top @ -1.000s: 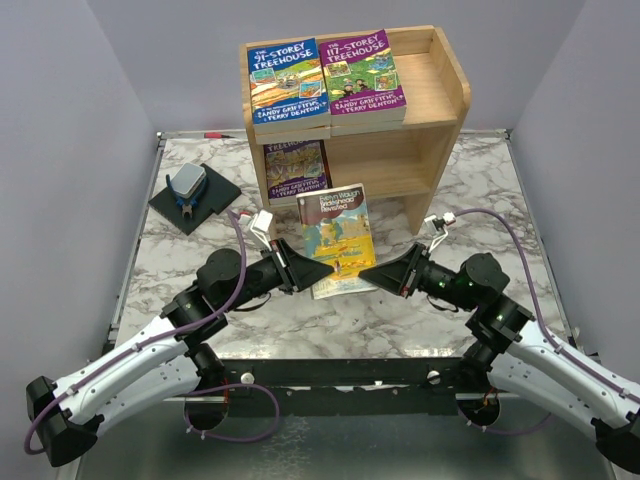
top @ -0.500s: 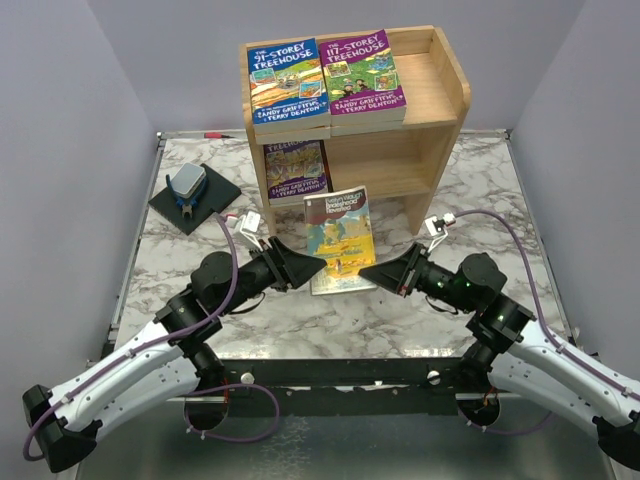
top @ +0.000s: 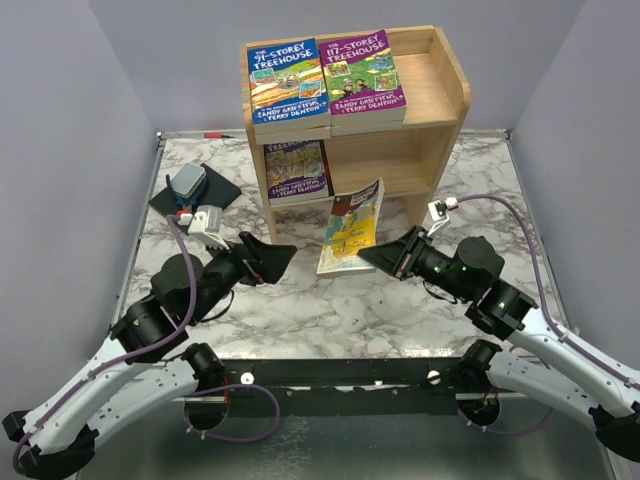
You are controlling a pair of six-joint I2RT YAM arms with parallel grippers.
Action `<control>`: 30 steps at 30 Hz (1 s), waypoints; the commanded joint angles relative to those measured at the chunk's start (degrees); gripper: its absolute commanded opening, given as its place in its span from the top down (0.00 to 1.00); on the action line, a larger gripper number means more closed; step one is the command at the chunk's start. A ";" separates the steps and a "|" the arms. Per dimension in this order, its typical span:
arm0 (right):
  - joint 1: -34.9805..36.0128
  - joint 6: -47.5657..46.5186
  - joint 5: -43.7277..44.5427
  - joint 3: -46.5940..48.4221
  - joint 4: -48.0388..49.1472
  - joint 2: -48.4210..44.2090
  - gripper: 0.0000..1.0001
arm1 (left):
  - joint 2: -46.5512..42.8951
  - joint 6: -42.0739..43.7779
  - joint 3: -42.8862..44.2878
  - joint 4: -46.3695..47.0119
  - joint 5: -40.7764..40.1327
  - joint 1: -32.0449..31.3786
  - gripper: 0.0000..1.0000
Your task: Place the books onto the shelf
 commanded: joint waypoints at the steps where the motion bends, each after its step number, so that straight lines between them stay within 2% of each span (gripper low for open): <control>1: 0.01 -3.13 1.49 6.92 7.40 1.54 0.99 | -1.59 7.56 4.94 -9.07 -7.44 0.08 0.01; 11: 0.01 -5.19 1.58 13.08 9.19 6.81 0.99 | -2.84 12.75 7.59 -12.74 -9.30 0.08 0.01; 30: -0.05 -0.74 2.87 15.09 24.11 21.08 0.99 | -6.08 18.56 4.91 -13.06 -9.63 0.08 0.01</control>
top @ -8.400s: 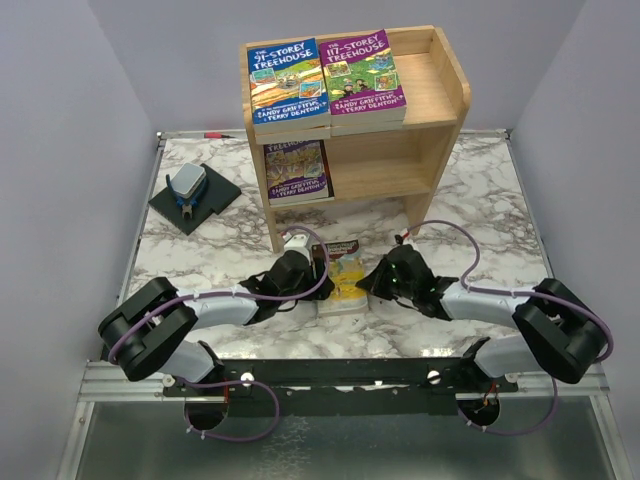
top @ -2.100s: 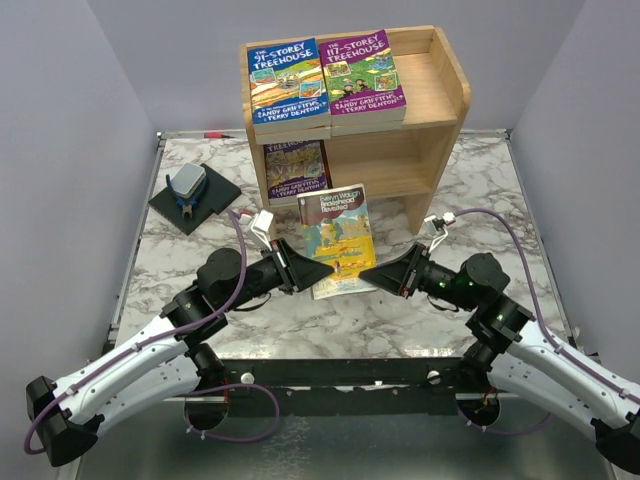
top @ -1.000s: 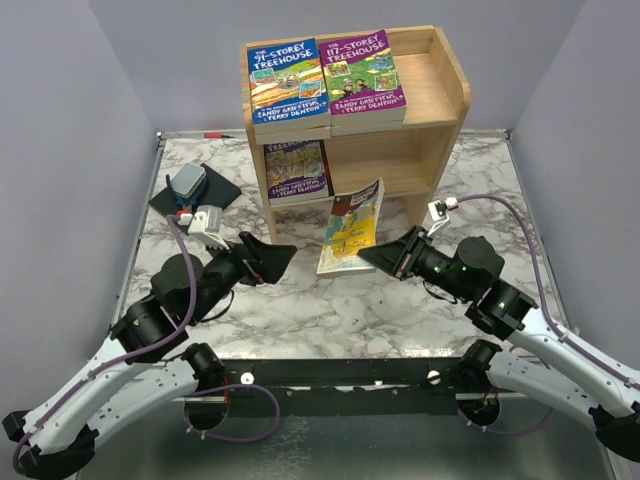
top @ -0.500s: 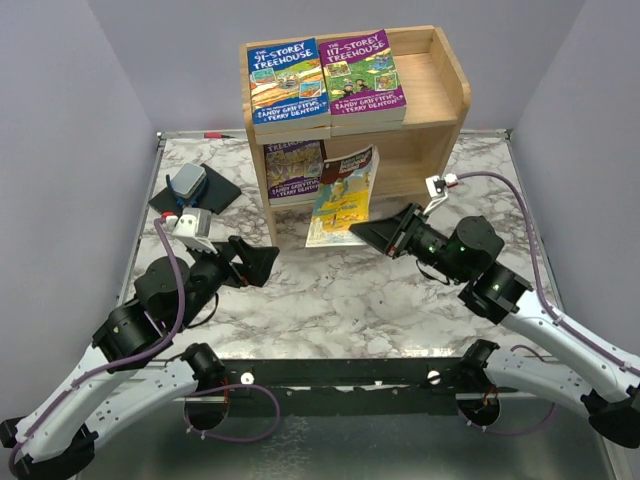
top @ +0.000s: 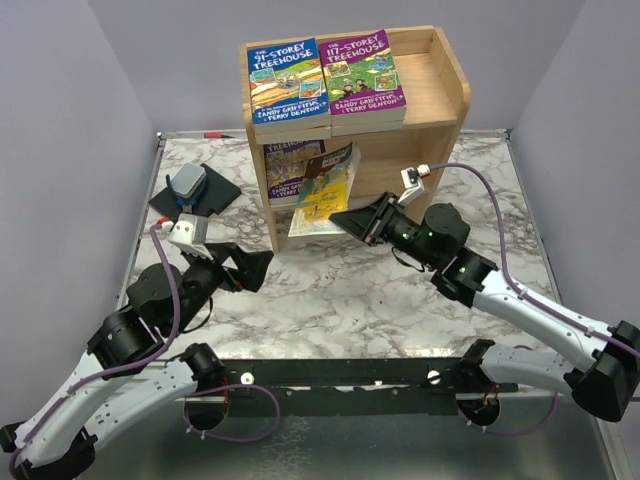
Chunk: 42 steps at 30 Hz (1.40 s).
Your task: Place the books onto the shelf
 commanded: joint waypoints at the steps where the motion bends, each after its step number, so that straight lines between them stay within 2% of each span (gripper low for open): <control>1: -0.12 1.12 2.29 3.51 12.60 2.28 0.99 | -0.90 3.00 -1.42 -1.30 -2.00 0.08 0.01; 11: -3.79 4.64 -0.29 6.71 15.11 10.28 0.99 | -4.54 3.19 -4.64 -0.63 -4.07 0.08 0.01; 17: -8.82 6.65 -8.53 10.65 12.89 15.43 0.99 | -6.65 3.50 -6.66 0.62 -4.04 0.03 0.01; 28: -12.39 6.05 -21.49 17.58 8.96 24.20 0.99 | -8.87 3.35 -7.61 1.15 -4.24 0.04 0.01; 42: -15.70 5.10 -29.21 23.73 7.68 32.31 0.97 | -10.80 3.65 -8.09 1.64 -3.29 0.05 0.01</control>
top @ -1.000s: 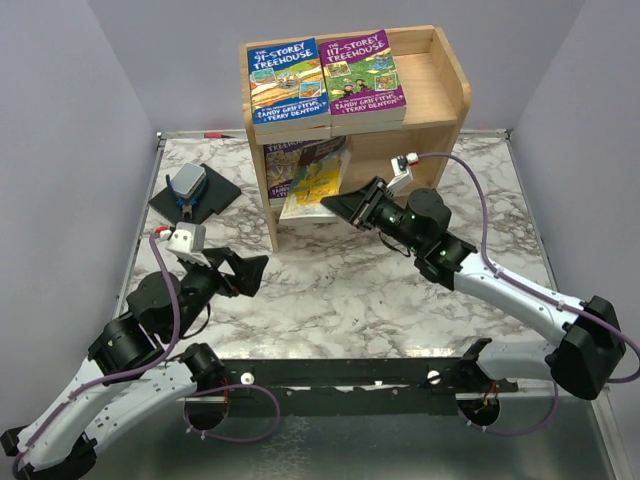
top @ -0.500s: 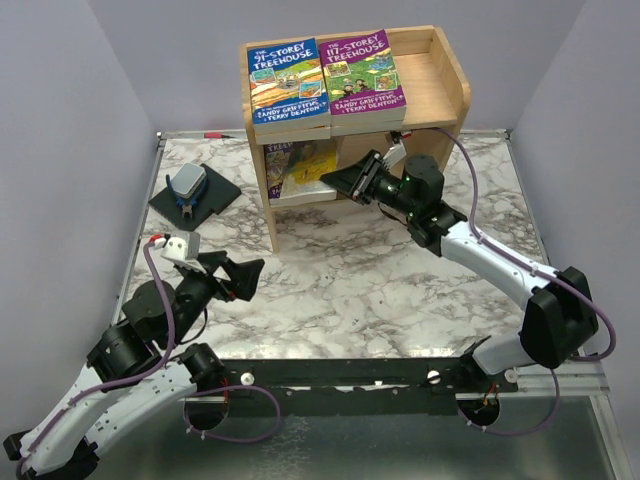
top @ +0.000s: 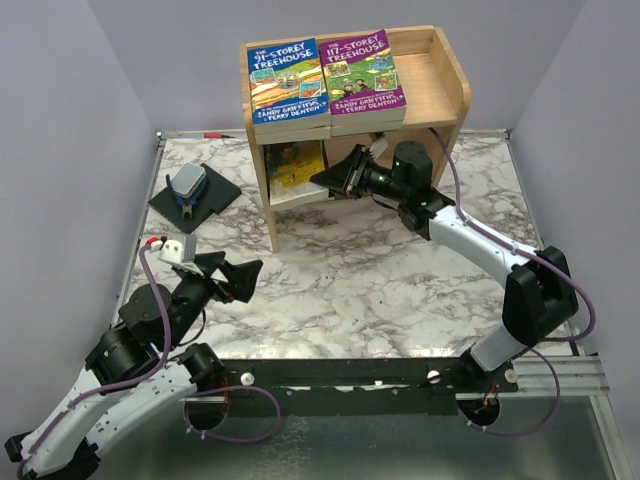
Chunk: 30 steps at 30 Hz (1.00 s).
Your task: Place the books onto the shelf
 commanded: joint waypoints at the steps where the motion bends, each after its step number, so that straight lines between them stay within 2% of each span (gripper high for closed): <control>1: -1.92 -1.22 -4.53 4.60 0.94 2.85 0.97 | -1.29 0.91 -0.62 1.06 -0.36 0.08 0.01; 6: -2.65 -2.73 -6.27 7.97 -2.04 5.99 0.94 | -1.26 1.11 -0.75 1.33 0.18 0.06 0.01; 12: -2.78 -4.42 -4.89 9.56 -4.75 7.91 0.78 | -1.24 1.24 -0.75 1.33 0.01 0.08 0.01; 15: -2.82 -4.51 -4.44 10.05 -4.92 8.67 0.74 | -1.27 1.17 -0.83 1.33 -0.05 0.08 0.01; 24: -3.01 -5.72 -3.68 13.55 -7.57 10.92 0.73 | -0.48 1.23 -0.75 1.33 -0.06 0.08 0.01; 30: -2.96 -6.73 -2.98 12.68 -8.26 10.41 0.71 | -0.86 1.25 -0.83 1.33 -0.25 0.04 0.01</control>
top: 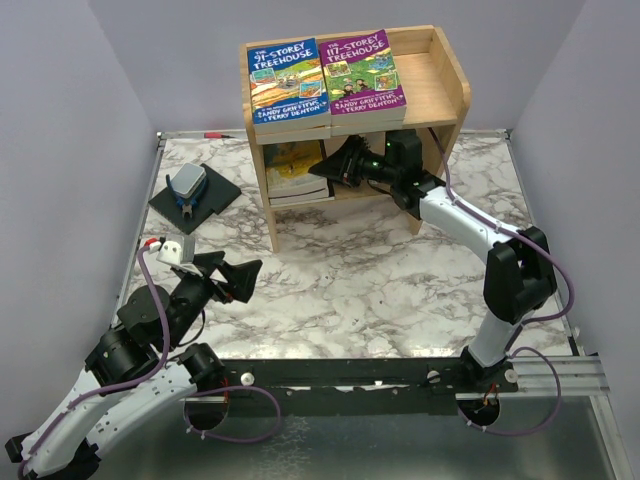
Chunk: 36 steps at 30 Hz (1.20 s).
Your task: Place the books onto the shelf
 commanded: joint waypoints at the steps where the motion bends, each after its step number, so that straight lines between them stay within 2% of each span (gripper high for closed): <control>1: -0.16 -3.64 1.67 1.32 -1.03 0.21 0.69 | -0.05 0.86 -0.53 0.81 -0.24 0.07 0.01; 4: -0.16 -3.91 2.16 0.45 -0.98 -0.73 0.64 | -0.05 0.87 -0.53 0.81 -0.19 0.08 0.01; 9: -0.22 -4.77 4.35 -0.85 -1.86 -3.33 0.46 | -0.18 0.87 -0.53 0.79 -0.18 0.08 0.01; 16: -0.17 -6.23 11.85 -3.15 -5.59 -8.59 0.35 | -0.20 0.81 -0.53 0.81 -0.40 0.06 0.01; 24: -0.18 -3.32 22.43 -9.76 -6.10 -15.08 0.30 | -0.19 0.79 -0.45 0.81 -0.63 0.08 0.01; 36: -0.17 -3.03 26.00 -15.55 -7.48 -23.11 0.28 | -0.04 0.53 -0.53 0.81 -0.85 0.08 0.01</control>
